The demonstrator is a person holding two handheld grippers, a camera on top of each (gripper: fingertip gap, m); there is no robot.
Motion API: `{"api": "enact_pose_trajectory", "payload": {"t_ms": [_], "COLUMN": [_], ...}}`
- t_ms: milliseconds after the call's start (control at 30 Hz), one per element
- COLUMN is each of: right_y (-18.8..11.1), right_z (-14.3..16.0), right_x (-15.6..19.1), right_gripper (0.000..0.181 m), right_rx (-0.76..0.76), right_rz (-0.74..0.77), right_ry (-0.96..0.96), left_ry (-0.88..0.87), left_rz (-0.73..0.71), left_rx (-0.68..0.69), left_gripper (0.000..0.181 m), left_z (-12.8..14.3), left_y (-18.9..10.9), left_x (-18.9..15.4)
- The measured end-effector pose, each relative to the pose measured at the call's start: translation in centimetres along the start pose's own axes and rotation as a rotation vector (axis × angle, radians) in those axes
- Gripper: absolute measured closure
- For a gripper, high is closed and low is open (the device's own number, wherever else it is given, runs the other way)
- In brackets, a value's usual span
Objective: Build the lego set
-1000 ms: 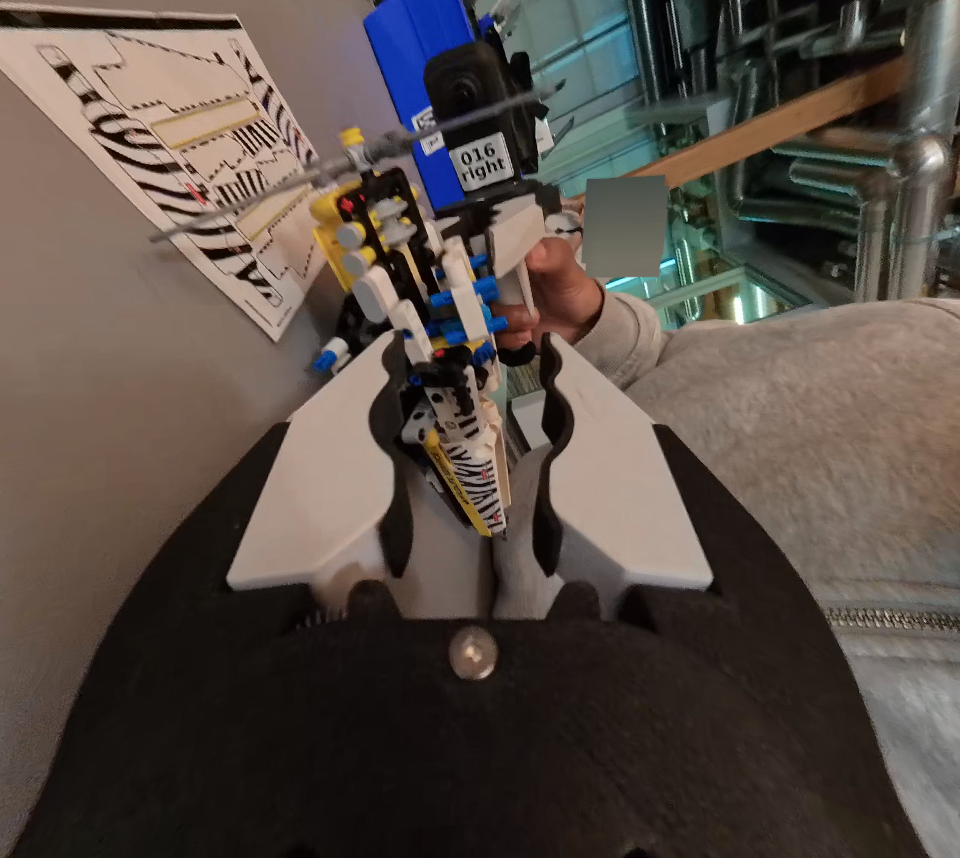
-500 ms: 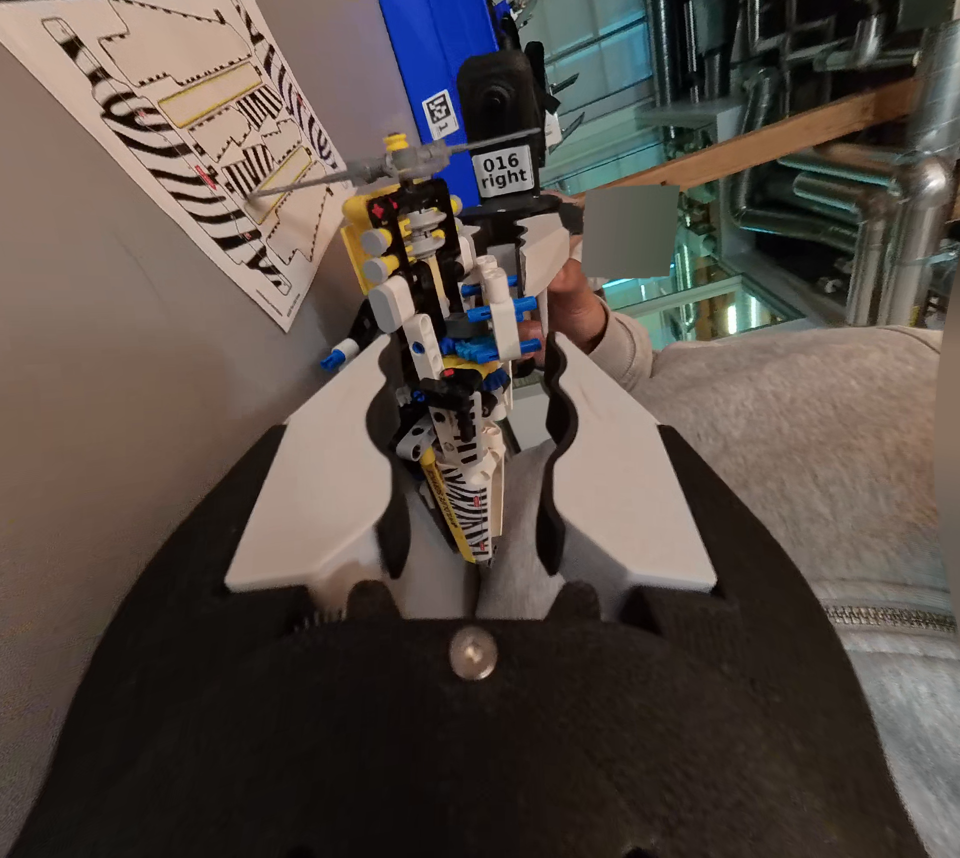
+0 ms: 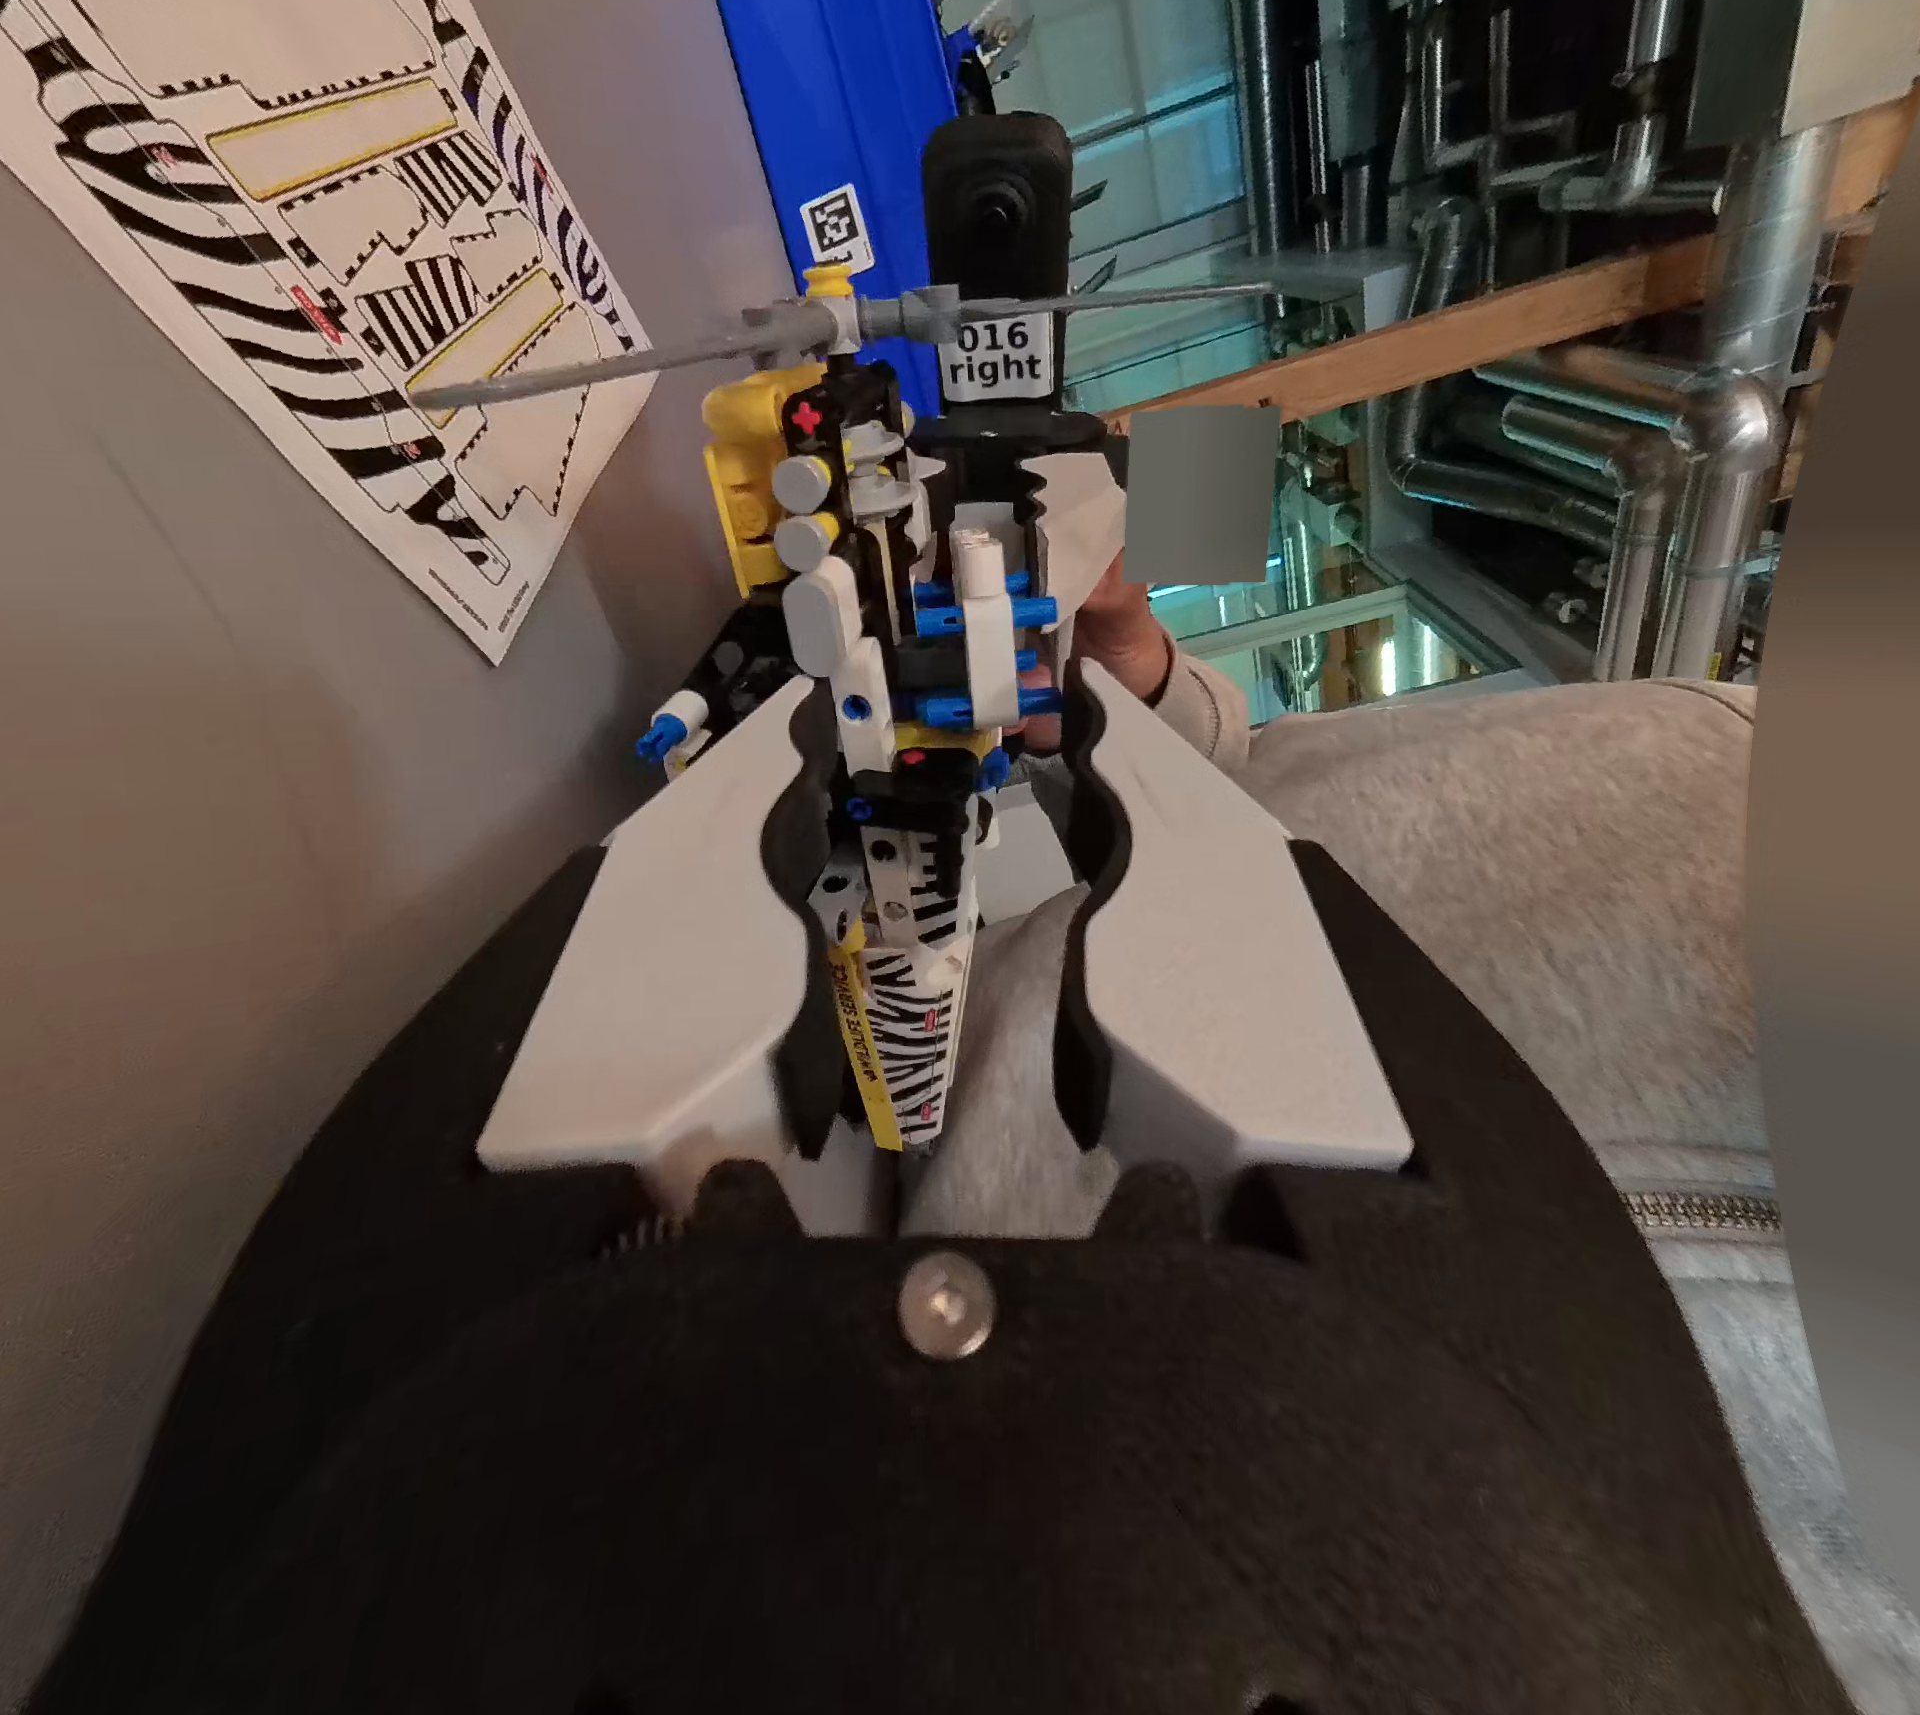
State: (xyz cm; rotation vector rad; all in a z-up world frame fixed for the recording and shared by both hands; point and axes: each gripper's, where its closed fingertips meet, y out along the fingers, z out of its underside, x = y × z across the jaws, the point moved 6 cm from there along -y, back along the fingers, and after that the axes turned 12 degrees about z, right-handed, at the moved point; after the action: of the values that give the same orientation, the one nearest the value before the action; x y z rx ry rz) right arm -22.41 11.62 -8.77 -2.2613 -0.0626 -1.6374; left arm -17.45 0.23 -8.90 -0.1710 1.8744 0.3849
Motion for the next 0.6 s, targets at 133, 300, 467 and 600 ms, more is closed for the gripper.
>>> {"api": "enact_pose_trajectory", "payload": {"t_ms": [133,300,467,600], "right_y": [-0.19,-0.24,-0.42,-0.40], "right_z": [0.24,0.01,-0.21,-0.28], "right_x": [-0.20,0.04,0.53,0.50], "right_gripper": [0.152,0.152,0.152,0.148], "right_rx": [0.021,0.070,0.148,0.166], "right_rz": [-0.029,-0.007,0.028,0.074], "right_ry": [0.020,0.001,-0.043,-0.074], "left_ry": [-0.006,-0.018,-0.018,0.004], "left_rz": [0.026,0.064,0.073,0.018], "left_rx": [0.021,0.027,0.037,0.059], "left_gripper": [0.132,0.128,0.129,0.149], "left_z": [0.27,0.12,0.09,0.17], "left_y": [0.15,0.11,0.25,0.37], "left_x": [-0.19,-0.25,-0.35,-0.06]}}
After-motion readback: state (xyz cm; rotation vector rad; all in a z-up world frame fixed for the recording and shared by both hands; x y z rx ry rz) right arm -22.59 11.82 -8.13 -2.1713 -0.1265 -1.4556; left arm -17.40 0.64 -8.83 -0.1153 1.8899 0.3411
